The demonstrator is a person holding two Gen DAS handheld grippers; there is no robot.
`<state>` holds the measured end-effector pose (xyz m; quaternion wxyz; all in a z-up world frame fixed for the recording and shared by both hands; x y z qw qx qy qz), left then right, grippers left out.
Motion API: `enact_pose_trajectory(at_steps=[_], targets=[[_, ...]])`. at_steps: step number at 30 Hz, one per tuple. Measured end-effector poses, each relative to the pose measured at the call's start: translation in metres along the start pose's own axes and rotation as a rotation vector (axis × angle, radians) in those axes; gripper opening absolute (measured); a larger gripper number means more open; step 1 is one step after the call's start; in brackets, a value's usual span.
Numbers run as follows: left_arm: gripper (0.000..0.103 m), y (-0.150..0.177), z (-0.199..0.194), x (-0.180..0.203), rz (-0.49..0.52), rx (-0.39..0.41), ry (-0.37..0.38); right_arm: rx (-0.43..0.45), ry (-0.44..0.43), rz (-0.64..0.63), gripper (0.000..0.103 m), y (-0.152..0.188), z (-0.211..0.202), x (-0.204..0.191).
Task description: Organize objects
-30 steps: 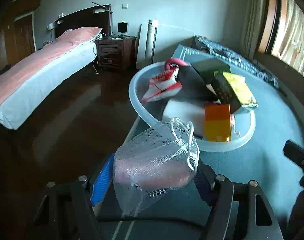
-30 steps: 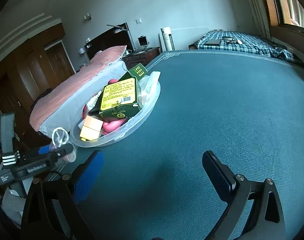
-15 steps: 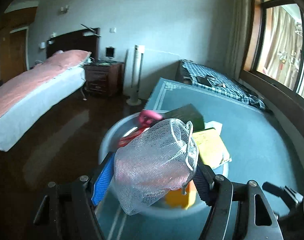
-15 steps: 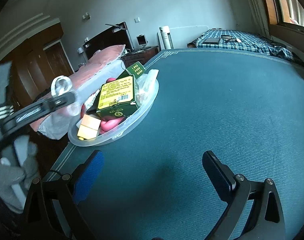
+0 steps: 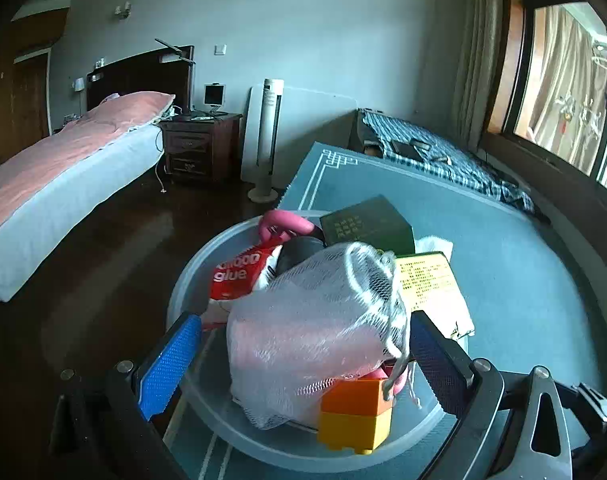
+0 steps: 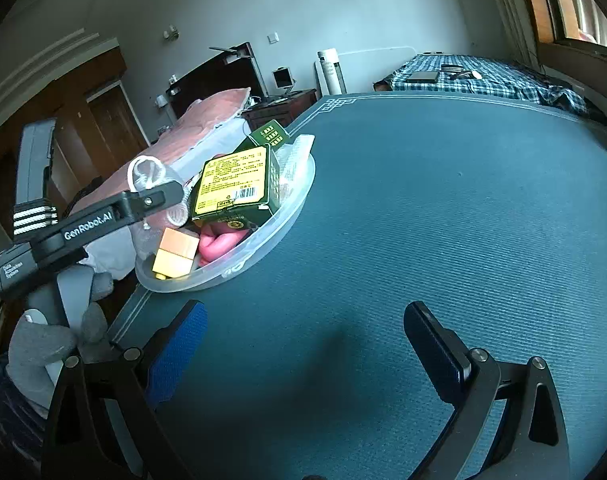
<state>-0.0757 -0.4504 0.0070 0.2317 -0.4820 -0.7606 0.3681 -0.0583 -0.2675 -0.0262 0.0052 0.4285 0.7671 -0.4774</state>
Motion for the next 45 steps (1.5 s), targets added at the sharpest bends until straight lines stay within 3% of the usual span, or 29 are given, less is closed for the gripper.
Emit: enact_pose_trajectory(at_steps=[13,23,27,29,37,45], targets=[[0.103,-0.003,-0.015,-0.014,-0.110,0.008,0.040,-0.001,0.008,-0.003,0.099,0.001,0.001,-0.002],[0.103,-0.007,-0.030,-0.014,-0.113,0.038,0.055,0.007,0.001,-0.015,0.099,-0.001,-0.001,-0.005],[0.103,-0.004,-0.051,-0.026,-0.078,0.101,-0.037,0.005,-0.011,-0.047,0.099,-0.004,-0.002,-0.016],[0.103,0.001,-0.060,-0.033,-0.045,0.122,-0.124,0.006,-0.013,-0.077,0.099,-0.006,-0.003,-0.024],[0.103,0.018,-0.074,-0.050,0.000,0.101,-0.372,0.024,0.033,-0.212,0.100,-0.019,-0.005,-0.054],[0.103,0.034,-0.070,-0.051,0.012,0.038,-0.412,0.013,0.109,-0.241,0.103,-0.028,0.000,-0.058]])
Point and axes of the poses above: each gripper's, at about its wrist camera, not at the fingertips, and z roughly the way its jaws point, x to its right, y to its underside, the point moved 9 cm from there along z, roughly the way its jaws point, and after that the axes turned 15 degrees about -y, right-handed, at the moved point
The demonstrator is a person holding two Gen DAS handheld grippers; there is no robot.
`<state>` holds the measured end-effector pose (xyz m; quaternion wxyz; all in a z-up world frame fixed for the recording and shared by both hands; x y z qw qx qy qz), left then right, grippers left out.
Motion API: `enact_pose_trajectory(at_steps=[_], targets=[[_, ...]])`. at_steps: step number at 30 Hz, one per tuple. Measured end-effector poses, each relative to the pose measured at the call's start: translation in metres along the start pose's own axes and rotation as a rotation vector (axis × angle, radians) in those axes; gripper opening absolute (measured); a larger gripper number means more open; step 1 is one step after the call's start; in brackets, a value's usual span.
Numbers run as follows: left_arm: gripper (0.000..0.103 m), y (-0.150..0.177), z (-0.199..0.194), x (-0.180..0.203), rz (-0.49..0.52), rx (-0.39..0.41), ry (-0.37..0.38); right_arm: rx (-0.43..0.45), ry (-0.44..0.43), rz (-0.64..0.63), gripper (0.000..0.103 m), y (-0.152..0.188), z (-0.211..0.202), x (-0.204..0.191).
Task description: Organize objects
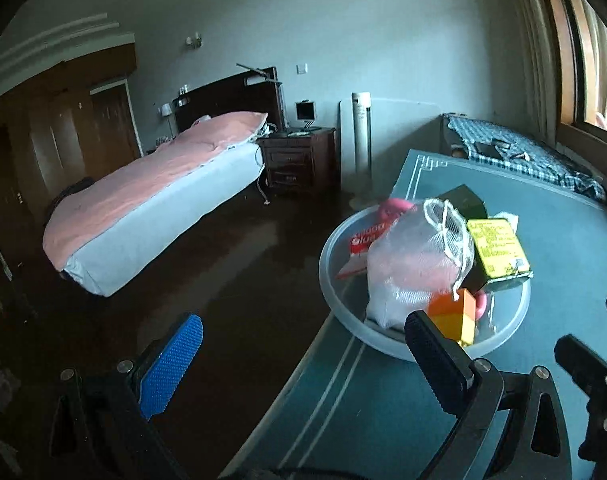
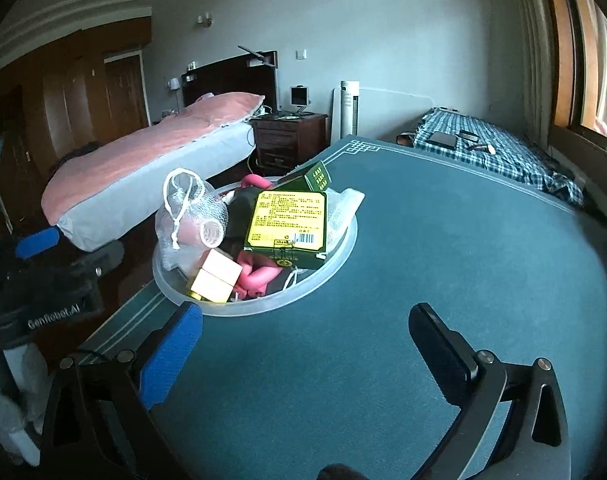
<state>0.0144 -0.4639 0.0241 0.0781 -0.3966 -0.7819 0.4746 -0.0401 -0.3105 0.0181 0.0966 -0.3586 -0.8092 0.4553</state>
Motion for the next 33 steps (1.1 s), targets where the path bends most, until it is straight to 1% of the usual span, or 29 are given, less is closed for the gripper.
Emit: enact_pose_trajectory(at_steps=[3,6,11,22,33], targets=[[0.103,0.005,0.001,-0.001,0.012,-0.010,-0.013,-0.006,-0.022,0.016,0.103,0.000,0.002,0.000],[0.103,0.006,0.001,0.002,0.018,-0.016,0.002,-0.019,-0.044,0.039,0.103,0.001,0.006,0.002],[0.103,0.011,0.003,0.007,0.032,-0.037,0.019,-0.031,-0.037,0.033,0.103,0.002,0.009,0.004],[0.103,0.015,0.008,0.007,0.015,-0.087,0.067,-0.082,-0.050,0.017,0.103,0.009,0.022,-0.003],[0.103,0.017,0.012,0.005,0.016,-0.102,0.056,-0.089,-0.057,0.023,0.103,0.007,0.025,-0.004]])
Point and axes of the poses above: each gripper's, at about its wrist camera, not at the fingertips, and z roughly the way its jaws point, x to its right, y to its underside, the point moved 9 cm from there along z, roughly the way its jaws point, and after that the axes turned 15 degrees about -y, right-handed, at the moved point
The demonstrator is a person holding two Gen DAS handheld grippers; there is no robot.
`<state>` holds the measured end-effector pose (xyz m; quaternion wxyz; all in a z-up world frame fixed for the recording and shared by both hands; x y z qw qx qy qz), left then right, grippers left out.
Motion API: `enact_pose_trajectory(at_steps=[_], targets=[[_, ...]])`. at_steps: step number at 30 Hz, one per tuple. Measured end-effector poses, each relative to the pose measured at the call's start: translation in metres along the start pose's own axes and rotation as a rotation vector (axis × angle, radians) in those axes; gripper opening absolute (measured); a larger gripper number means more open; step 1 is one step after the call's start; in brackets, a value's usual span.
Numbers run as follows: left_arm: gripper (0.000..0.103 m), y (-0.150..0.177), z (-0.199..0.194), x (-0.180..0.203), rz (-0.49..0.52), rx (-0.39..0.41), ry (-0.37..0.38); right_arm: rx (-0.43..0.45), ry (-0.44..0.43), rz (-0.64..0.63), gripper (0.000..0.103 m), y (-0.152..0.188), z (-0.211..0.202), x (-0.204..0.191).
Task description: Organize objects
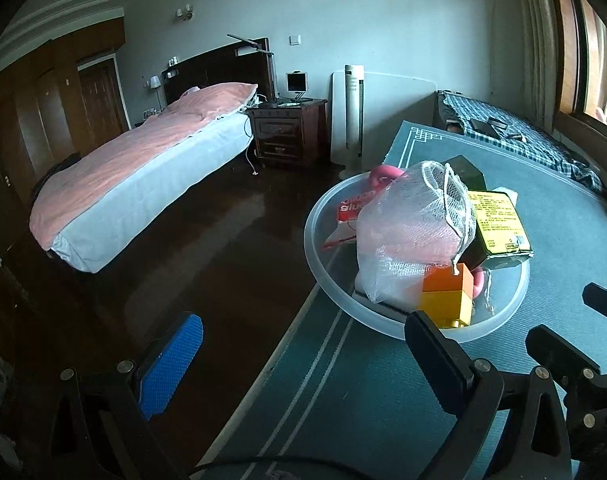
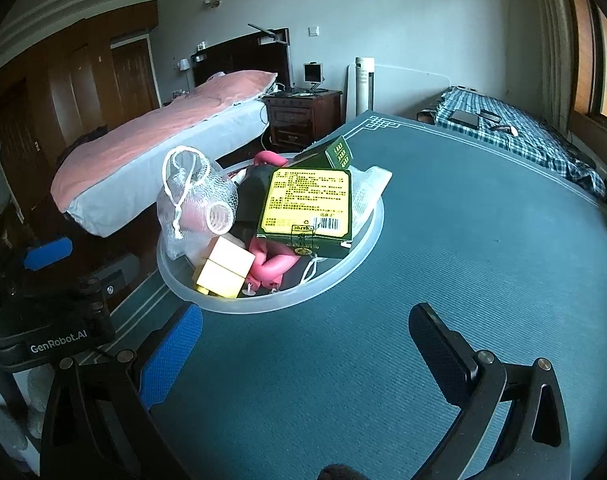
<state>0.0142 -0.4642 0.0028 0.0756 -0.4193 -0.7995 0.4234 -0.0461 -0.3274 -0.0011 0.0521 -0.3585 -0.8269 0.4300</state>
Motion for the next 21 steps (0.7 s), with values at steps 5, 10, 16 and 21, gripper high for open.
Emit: enact_pose_trajectory(at_steps=[5,10,16,21], targets=[[0.103,-0.0007,0.0009,-0.0003,-0.001,-0.004,0.003,-0.001,-0.005,-0.007,0.103,-0.0005,0.0005,-0.0020],[0.103,-0.0004,0.0018,-0.0006,0.002,-0.006,0.003,-0.001,-0.009,-0.014,0.103,-0.0022,0.0015,-0.0043],[0.103,0.0023,0.0032,-0.0031,-0.002,-0.013,0.003,-0.007,-0.014,-0.020,0.103,-0.0030,0.0042,-0.0067],[0.103,0.0024,0.0031,-0.0036,-0.002,-0.014,0.004,-0.009,-0.009,-0.016,0.103,-0.0033,0.0051,-0.0068]])
Point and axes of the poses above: each gripper's, at about its wrist camera, not at the fingertips, and z roughly the way its jaws point, x to its right, y to its underside, the point moved 9 cm from there along z, roughly the way its jaws point, and after that the axes turned 15 degrees about -y, right-handed, at the moved point
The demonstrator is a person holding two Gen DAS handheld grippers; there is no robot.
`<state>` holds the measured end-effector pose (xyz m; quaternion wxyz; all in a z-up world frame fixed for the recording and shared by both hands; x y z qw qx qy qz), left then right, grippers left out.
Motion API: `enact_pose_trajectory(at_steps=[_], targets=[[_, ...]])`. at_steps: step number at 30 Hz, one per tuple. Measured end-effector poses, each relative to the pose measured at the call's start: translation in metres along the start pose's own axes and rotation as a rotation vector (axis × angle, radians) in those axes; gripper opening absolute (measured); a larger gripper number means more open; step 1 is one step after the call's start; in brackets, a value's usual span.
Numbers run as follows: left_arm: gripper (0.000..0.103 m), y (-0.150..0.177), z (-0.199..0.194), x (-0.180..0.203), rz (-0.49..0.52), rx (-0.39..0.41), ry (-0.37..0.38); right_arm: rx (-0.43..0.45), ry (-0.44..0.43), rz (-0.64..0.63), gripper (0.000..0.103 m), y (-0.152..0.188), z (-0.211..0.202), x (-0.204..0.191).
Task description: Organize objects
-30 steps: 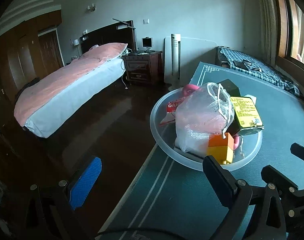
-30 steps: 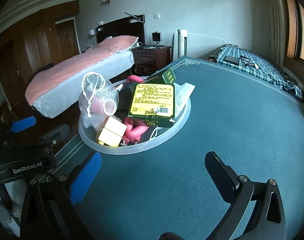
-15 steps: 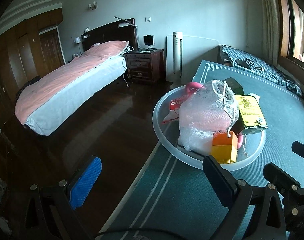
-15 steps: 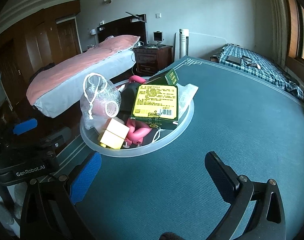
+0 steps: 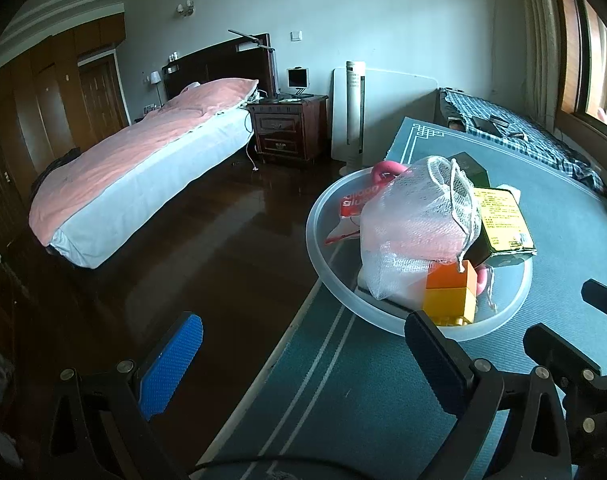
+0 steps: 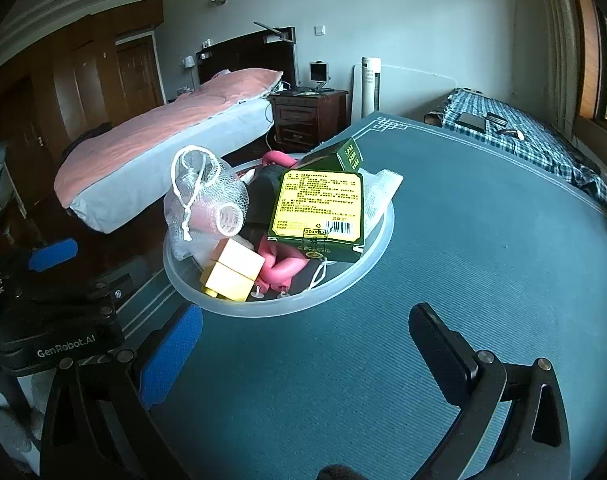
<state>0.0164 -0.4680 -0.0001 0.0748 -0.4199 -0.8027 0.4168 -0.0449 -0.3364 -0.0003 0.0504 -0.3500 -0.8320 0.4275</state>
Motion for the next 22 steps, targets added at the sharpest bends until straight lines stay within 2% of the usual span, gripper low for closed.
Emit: enact_pose_trajectory(at_steps=[15,22], targets=[[0.103,0.004,-0.001,0.000,0.005,-0.004,0.005,-0.013,-0.039,-0.002,0.103,0.000,0.003,-0.004],[0.103,0.004,0.001,-0.002,-0.001,-0.012,0.001,0.022,-0.034,-0.078,0.103,-0.003,0.000,-0.016]])
Point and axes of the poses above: each gripper's, at about its wrist camera, not at the fingertips, and z roughly the way its jaws point, x to its right, y to its underside, the point moved 9 cm from there along z, roughly the way its jaws point, and after that the axes turned 15 degrees about -y, right-handed, at the moved point
